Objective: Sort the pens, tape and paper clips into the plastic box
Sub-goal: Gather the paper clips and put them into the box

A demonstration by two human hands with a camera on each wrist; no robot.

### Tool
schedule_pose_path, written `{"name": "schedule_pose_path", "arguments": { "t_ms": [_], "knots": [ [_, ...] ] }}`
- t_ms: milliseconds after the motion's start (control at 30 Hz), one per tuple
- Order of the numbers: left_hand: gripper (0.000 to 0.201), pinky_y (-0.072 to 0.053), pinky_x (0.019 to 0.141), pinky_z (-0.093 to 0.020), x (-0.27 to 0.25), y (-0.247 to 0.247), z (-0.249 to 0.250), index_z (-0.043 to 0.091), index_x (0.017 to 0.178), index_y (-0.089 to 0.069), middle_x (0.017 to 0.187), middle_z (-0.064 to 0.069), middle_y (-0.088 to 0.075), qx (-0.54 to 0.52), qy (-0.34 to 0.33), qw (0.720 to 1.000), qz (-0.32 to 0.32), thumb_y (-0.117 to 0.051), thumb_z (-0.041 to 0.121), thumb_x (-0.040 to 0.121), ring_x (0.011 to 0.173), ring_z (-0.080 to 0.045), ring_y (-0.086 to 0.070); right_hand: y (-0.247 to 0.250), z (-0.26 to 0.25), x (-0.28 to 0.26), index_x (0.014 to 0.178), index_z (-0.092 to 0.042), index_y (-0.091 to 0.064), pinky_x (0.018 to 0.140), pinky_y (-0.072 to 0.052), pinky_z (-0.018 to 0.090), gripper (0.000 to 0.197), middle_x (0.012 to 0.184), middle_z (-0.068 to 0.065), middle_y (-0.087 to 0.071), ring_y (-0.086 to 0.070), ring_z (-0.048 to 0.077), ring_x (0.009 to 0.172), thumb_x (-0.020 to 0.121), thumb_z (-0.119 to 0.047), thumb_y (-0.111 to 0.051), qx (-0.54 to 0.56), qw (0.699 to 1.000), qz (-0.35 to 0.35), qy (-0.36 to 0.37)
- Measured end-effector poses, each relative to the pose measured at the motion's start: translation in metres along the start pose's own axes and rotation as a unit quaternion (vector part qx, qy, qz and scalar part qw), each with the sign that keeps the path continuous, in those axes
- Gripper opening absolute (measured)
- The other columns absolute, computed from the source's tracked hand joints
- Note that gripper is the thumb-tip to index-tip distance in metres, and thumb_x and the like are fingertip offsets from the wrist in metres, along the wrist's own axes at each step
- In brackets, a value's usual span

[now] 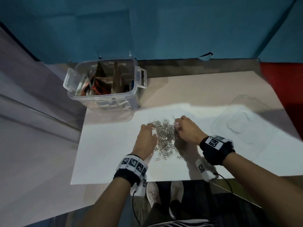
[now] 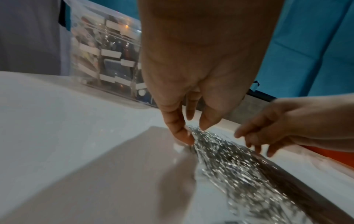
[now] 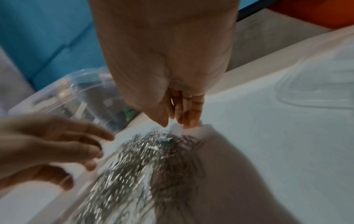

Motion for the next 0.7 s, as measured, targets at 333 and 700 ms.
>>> {"name": "schedule_pose_path", "arguments": {
  "t_ms": [333, 700],
  "knots": [
    [0.053, -0.049, 0.090, -0.042, 0.027, -0.021, 0.021, 0.021, 0.123, -0.055, 0.113, -0.003, -0.049, 0.112, -0.089, 0.988, -0.055, -0.081, 0.031, 0.077, 0.106, -0.027, -0.053, -0.013, -0.021, 0.013, 0.103, -0.014, -0.064, 0.075, -0.042, 0.031, 0.031, 0.098, 0.004, -0.056, -0.057, 0.025, 0.092, 0.077, -0.024, -0.078, 0.008, 1.000, -0.025, 0.005],
    [0.023, -0.055, 0.089, -0.039, 0.050, 0.045, 0.044, 0.010, 0.107, -0.076, 0.102, -0.009, -0.075, 0.035, -0.124, 0.991, 0.026, -0.075, 0.008, 0.085, 0.097, -0.023, -0.067, 0.062, -0.013, 0.029, 0.088, -0.007, -0.079, 0.073, -0.059, 0.026, 0.014, 0.070, -0.002, -0.073, -0.067, 0.005, 0.059, 0.077, 0.000, -0.077, 0.140, 0.988, 0.054, -0.033]
  ]
}}
Point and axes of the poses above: each hand's wrist, its own x-axis towards the middle knuckle, its own y-axis out of the back of the hand, z = x × y, the point moved 6 cm from there along x, towards the middle knuckle
